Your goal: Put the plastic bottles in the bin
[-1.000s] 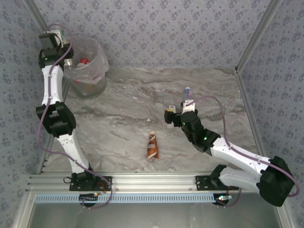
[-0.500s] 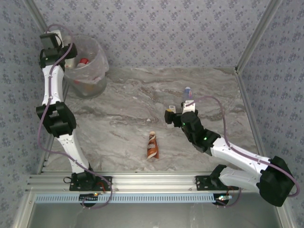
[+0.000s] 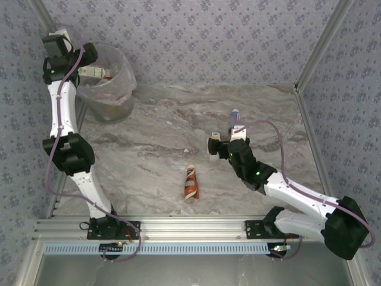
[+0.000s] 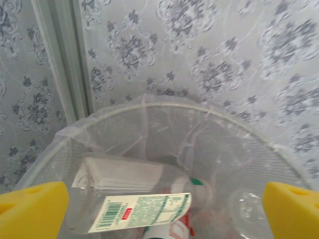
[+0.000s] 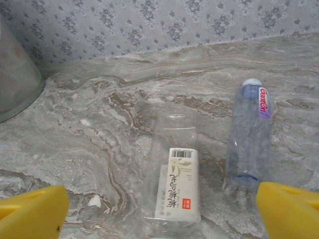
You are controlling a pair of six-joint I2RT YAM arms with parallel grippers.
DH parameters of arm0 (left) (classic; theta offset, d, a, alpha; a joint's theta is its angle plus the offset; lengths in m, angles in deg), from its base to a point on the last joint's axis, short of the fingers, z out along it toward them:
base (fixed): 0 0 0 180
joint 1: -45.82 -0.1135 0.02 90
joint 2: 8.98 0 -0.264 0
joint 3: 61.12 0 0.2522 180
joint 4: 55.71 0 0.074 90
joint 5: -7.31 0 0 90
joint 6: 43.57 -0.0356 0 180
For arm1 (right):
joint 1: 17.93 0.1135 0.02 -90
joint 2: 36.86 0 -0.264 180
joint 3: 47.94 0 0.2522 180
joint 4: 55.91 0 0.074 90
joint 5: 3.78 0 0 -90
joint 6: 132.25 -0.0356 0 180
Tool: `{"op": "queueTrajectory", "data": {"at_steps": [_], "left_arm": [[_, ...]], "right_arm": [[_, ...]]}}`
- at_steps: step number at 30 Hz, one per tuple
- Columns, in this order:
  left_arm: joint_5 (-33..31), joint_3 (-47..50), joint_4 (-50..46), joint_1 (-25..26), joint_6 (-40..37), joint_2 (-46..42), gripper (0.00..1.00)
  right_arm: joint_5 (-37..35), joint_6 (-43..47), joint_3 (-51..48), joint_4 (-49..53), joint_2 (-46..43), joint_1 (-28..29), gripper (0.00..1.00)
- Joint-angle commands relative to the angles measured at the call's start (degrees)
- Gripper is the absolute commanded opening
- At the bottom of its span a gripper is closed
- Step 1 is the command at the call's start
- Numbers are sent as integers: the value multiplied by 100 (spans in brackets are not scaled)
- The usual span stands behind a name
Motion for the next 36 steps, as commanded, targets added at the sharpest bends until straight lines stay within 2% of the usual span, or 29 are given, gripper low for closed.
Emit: {"op": "queueTrajectory", "data": {"at_steps": [1,6,15,20,24,31,36], "left_arm": [[365,-207,-226,149,392,-402,99],[709,166,18,390,855,-637,99],[820,529,45,1172,823,-1081,99],[765,1246,340,1613,715,-1595,99],[608,2057,985,1848,842,-1984,99],[327,3597,2028,1953,1643,-2535,99],[106,4316,2103,1950,1815,-2975,99]], "right_arm": [[88,-286,62,374,-9,-253,99],[538,-582,273,1096,165,-972,99],[1053,-346,783,1772,980,-1896,99],[1475,-146,1142,1889,1632,-2169,99],[1774,-154,1481,1856,2178,-2322,99],[1786,-251,2118,1884,3104,-2396,99],[1667,-374,2487,1990,3636,-2480,90]]}}
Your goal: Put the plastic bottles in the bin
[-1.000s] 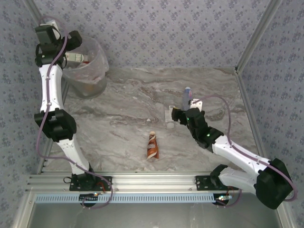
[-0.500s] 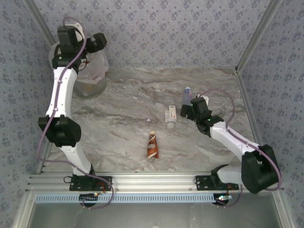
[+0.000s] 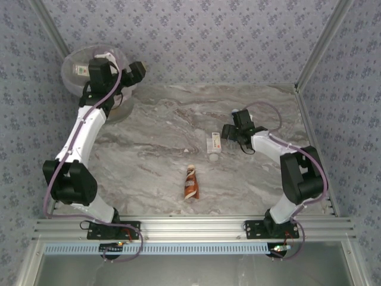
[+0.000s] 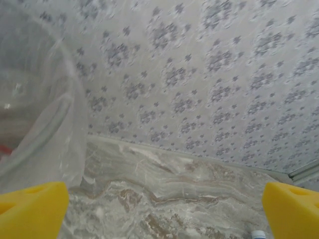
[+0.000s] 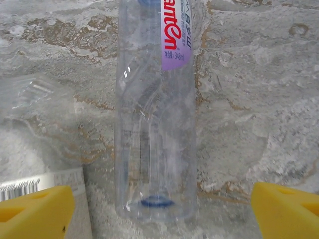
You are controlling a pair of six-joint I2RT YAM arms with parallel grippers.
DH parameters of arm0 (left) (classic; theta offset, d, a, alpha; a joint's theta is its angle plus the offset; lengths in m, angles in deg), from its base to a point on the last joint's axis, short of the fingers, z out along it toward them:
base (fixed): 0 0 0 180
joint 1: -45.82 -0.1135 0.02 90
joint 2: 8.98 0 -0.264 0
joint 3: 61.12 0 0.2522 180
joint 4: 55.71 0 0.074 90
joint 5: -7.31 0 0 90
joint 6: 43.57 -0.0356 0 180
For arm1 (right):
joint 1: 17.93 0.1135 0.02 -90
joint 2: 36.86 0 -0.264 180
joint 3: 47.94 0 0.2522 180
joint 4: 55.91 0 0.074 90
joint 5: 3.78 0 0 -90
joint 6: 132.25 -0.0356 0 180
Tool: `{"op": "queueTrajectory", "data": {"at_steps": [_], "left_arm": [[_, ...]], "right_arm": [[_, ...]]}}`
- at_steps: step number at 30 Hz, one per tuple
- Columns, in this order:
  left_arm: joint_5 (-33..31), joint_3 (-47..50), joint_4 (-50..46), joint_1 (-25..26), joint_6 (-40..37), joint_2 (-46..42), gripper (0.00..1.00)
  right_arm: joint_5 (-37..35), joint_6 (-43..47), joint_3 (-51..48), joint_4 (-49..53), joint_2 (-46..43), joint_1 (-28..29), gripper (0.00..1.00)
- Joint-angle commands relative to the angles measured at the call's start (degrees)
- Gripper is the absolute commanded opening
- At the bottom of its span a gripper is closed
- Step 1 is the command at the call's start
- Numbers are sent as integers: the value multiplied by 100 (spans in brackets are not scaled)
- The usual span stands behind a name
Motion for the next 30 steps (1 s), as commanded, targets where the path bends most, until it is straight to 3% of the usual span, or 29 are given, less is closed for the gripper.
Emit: {"op": "queueTrajectory", "data": {"at_steps": [1,12,22,30], "left_arm": [[-209,346,484,1,281,-525,99],[-106,1347,609,162,695,-1166,99],[-59,1278,350,204,651,-1094,99],[-55,1330,232,209,655,-1060,99]], "right_arm": [[55,-54,249,130,255,-97,90],[123,158,1033,567,1213,-93,83],[-404,90,1186,453,1532,35,84],[-411,160,930,256,1574,50,71]]}}
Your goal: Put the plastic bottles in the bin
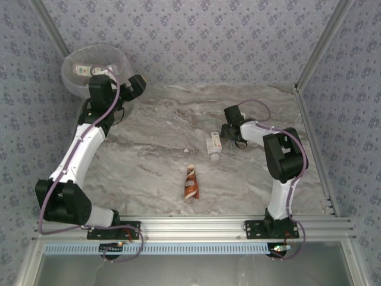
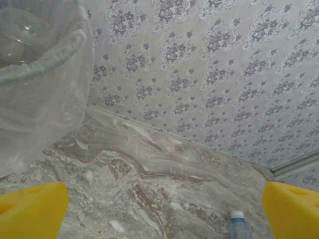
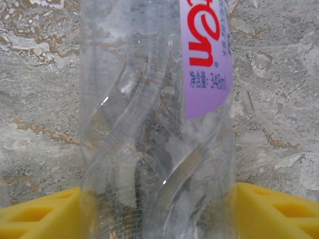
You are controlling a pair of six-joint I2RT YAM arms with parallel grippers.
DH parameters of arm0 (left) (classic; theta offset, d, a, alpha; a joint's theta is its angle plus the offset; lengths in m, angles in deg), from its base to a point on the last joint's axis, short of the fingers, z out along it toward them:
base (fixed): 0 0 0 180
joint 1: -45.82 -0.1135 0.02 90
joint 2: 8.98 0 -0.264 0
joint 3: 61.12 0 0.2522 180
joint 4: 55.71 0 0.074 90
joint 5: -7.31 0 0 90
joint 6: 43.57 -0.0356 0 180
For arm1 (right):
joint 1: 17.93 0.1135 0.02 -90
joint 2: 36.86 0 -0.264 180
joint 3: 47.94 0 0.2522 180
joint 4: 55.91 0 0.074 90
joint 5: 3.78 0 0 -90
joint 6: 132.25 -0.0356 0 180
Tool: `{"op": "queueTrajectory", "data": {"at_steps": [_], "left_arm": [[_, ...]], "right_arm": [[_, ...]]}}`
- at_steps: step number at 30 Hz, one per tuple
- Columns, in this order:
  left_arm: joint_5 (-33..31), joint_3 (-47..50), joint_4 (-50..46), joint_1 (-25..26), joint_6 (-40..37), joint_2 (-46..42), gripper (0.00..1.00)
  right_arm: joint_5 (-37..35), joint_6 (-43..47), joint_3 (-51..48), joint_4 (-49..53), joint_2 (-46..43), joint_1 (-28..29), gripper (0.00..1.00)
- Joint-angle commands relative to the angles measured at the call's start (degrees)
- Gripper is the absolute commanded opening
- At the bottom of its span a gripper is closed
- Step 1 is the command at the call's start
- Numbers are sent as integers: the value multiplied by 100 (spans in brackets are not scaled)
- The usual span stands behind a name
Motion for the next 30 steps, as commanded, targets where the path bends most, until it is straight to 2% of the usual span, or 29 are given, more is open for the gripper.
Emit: {"op": "queueTrajectory", "data": {"at_steps": [1,10,19,26,30], "left_arm": [[54,25,-53,26,33,8,99],[117,45,-165,30,33,27,99],[752,78,-79,160,-9,198,99],[1227,51,59,380,-45,401,99],[1564,43,215,504,-14,527,99]], "right_arm": [[-152,76,-188,-111,25,31,69],[-216,116,-685,-503,-548,49,49],[-100,64,-1103,-596,-1385,177,38],[-211,94,-1529,-856,-2159,509,15],[94,193,-1921,-1372,-2700,713,5]]}}
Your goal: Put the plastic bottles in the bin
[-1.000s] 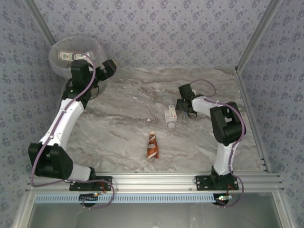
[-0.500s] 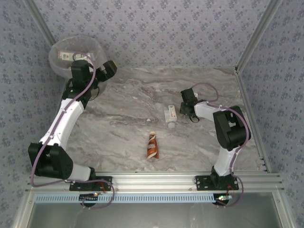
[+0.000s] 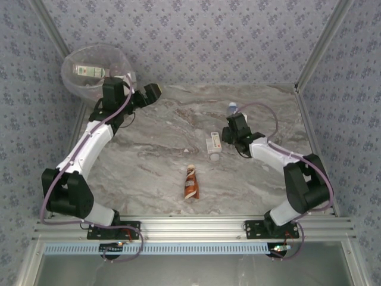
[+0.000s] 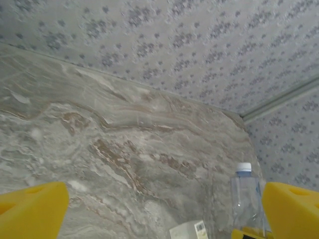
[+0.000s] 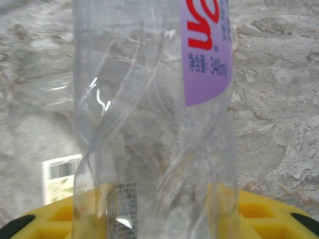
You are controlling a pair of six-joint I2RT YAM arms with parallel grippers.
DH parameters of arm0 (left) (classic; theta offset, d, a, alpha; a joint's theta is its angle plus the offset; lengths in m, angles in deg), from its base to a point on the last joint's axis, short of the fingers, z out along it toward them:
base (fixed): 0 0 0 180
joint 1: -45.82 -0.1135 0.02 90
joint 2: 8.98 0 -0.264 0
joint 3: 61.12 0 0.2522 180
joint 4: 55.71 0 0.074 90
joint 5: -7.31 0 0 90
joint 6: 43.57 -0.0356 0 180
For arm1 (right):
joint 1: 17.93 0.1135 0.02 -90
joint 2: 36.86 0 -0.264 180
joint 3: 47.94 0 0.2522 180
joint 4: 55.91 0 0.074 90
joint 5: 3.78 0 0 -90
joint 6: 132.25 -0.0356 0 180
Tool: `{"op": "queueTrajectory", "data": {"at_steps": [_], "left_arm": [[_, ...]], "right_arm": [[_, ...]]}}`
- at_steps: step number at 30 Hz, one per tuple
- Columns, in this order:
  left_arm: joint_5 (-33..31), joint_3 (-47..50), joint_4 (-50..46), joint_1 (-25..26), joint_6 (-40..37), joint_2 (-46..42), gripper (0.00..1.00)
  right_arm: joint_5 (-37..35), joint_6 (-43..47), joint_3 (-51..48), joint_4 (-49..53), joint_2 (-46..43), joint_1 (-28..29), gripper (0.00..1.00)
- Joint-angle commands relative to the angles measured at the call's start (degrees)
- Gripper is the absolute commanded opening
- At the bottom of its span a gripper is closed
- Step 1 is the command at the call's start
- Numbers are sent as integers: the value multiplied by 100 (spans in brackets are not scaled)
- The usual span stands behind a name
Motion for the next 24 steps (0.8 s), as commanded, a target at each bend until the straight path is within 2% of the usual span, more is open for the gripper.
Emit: {"op": "queueTrajectory", "data": {"at_steps": [1,3,12,19,24], "left_arm": [[535,-42,316,100,-17,109,99],[756,-59,419,156,44,188,99],[1722,-1,1359,631,396,462,99],[1434,11,1626,1125,609,591,99],[744,124,1477,1271,947,565,99]], "right_arm": [[268,101,-327,-570,-503,147,3],[486,115,-498,-811,-730,213,0],[1734,562,-809,-1541,-1254,500,0],[2017,617,-709,-1843,-1171,870,3],[2002,460,-743,-2313,-1133,1121,5]]}}
